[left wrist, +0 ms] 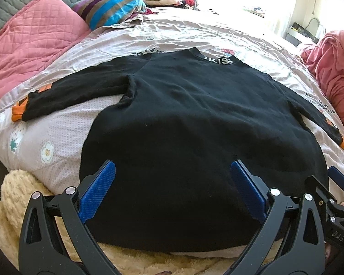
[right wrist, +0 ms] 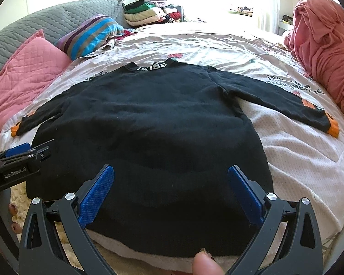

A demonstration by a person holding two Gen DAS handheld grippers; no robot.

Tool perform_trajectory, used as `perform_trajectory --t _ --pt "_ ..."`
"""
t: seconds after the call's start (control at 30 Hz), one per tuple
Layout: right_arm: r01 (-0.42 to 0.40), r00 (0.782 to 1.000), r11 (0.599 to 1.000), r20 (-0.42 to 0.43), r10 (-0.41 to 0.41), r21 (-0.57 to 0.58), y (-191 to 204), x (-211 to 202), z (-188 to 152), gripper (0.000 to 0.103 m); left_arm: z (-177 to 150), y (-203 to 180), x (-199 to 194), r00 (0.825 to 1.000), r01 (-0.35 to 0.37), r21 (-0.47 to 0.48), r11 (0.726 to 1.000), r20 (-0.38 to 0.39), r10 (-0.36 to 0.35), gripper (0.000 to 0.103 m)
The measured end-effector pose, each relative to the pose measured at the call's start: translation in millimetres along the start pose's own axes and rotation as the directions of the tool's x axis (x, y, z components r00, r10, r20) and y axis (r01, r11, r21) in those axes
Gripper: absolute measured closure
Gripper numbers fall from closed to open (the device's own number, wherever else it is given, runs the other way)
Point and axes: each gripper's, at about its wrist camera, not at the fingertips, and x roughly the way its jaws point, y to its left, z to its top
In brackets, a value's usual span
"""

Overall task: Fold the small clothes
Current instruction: 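Move the right gripper toward the orange cuff of the sleeve nearest it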

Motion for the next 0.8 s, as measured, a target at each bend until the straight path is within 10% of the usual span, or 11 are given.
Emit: perform_trajectory --t 0.8 --pt "-0.012 0.999 0.998 0.045 0.010 0.056 -23 41 62 0.004 65 10 25 1.000 -0.002 -0.068 0.998 0.008 0.002 0.008"
